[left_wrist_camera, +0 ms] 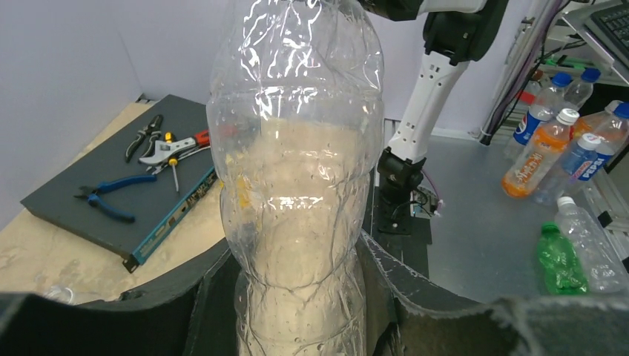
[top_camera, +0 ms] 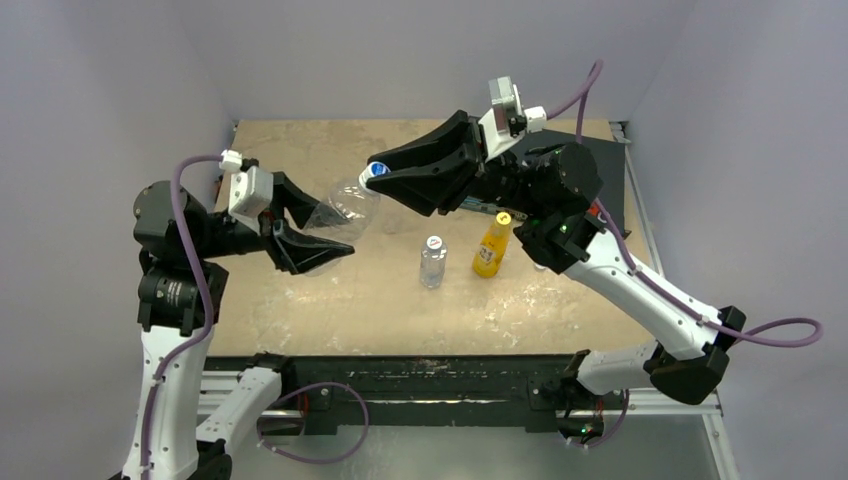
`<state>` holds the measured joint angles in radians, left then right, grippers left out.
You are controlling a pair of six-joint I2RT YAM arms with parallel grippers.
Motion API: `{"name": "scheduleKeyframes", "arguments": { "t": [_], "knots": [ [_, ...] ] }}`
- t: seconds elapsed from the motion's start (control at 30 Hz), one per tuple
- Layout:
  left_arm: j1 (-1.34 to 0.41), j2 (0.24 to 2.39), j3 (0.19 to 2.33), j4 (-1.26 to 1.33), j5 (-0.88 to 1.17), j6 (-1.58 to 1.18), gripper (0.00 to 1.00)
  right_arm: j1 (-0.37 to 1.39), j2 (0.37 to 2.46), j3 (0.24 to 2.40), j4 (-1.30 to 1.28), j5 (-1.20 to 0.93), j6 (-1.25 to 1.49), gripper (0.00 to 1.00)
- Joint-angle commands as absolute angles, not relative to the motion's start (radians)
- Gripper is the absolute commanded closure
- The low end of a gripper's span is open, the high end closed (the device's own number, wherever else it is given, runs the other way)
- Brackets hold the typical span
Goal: Unscrew the bottle caps
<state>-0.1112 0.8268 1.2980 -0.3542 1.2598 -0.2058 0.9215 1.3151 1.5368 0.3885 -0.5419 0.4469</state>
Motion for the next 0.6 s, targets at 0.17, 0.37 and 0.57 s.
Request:
{"name": "scheduleKeyframes", "arguments": {
  "t": [0.17,0.37,0.57],
  "knots": [
    [-0.101,0.821,1.312,-0.311,1.210,-0.214,1.00,0.925,1.290,1.533,0.456,-0.479,0.453,0.30],
    [-0.102,0.767,1.261,-0.433,0.898,0.098,0.99,0.962,1.335,1.669,0.241,-0.199,0.428,0.26],
    [-0.102,0.713,1.174,-0.366,0.696,0.198,1.00,1.046,1.491,1.940,-0.113,0.133,0.382,0.33]
  ]
}}
